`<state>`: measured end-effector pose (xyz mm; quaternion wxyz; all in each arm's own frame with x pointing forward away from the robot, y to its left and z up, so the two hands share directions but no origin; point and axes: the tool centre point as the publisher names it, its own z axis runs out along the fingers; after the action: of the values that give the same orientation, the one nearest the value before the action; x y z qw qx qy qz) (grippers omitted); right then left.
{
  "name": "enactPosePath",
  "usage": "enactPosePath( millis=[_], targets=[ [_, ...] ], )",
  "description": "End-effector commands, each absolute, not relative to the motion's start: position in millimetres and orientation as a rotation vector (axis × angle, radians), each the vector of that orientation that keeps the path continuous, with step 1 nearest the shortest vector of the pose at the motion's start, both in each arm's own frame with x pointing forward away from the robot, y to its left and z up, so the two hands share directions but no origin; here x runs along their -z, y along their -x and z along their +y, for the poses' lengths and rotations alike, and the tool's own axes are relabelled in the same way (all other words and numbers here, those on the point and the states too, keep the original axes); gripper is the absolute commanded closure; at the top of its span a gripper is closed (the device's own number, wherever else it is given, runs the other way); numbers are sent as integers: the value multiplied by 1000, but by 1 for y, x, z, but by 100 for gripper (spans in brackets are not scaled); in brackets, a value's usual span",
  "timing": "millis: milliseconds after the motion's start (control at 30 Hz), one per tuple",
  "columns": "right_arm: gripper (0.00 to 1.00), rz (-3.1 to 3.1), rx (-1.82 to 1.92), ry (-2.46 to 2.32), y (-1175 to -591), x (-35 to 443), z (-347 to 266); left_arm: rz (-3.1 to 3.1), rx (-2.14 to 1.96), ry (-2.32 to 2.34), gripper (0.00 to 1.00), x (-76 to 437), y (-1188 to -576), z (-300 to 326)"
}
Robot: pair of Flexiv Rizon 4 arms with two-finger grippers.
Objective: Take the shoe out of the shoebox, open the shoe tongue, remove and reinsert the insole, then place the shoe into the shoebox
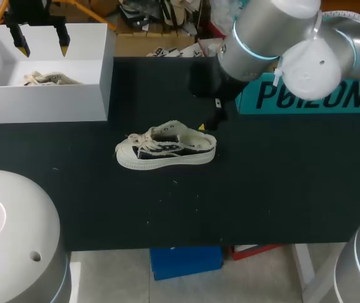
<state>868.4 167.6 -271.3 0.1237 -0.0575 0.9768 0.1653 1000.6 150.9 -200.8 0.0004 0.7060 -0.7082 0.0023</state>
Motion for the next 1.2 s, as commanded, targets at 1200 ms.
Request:
enactPosePath(
  millis=[1200],
  targets=[
    [0,2716,-986,78,-855,281,147,-2223,-3,-2219,0,200,-1000,151]
  ],
)
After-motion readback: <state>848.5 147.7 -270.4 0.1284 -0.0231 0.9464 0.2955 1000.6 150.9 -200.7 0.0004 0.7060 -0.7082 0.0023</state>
